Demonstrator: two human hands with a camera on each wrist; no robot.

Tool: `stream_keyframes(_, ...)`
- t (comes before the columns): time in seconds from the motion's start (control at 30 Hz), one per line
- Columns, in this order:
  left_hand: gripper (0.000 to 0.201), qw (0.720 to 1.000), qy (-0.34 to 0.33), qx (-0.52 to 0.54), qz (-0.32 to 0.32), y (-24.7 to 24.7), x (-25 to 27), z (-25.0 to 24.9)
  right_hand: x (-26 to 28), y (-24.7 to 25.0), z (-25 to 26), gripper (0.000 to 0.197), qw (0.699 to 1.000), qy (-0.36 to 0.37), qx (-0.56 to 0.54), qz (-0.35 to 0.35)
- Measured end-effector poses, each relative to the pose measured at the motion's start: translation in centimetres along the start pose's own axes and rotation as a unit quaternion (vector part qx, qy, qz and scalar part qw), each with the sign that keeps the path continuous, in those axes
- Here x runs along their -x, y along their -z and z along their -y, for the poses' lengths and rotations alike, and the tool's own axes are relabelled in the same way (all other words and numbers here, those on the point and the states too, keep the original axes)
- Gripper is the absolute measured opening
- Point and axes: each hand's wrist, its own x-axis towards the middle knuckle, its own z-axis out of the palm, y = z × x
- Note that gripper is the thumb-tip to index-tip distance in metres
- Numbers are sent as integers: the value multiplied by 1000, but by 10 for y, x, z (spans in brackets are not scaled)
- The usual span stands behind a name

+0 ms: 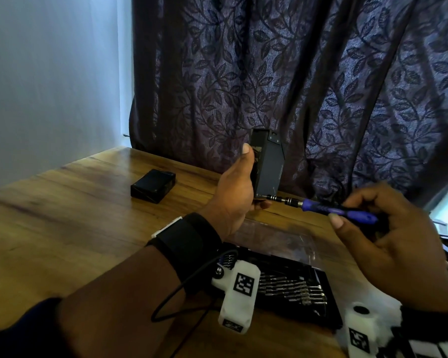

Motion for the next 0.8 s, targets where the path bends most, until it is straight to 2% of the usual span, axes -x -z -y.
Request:
stream_keyframes(0.27,62,1000,-2,8,-15,2,-2,-1,1,-6,0,15,999,-21,27,-15)
stream_keyframes(0.47,62,1000,-5,7,-17,1,-2,-2,-2,-7,-4,33,999,-27,41,-3)
stream_keyframes(0.53,62,1000,-4,5,-17,1,-1,-2,-1,-5,-4,30,1000,-20,22,8)
stream_keyframes(0.63,65,1000,-6,1,-14,2,-2,-1,0,-4,-2,15,1000,-1,-11,26)
stream_keyframes(0.8,74,1000,-1,10,-17,4,-5,1,1,-5,0,16,1000,1,15,21)
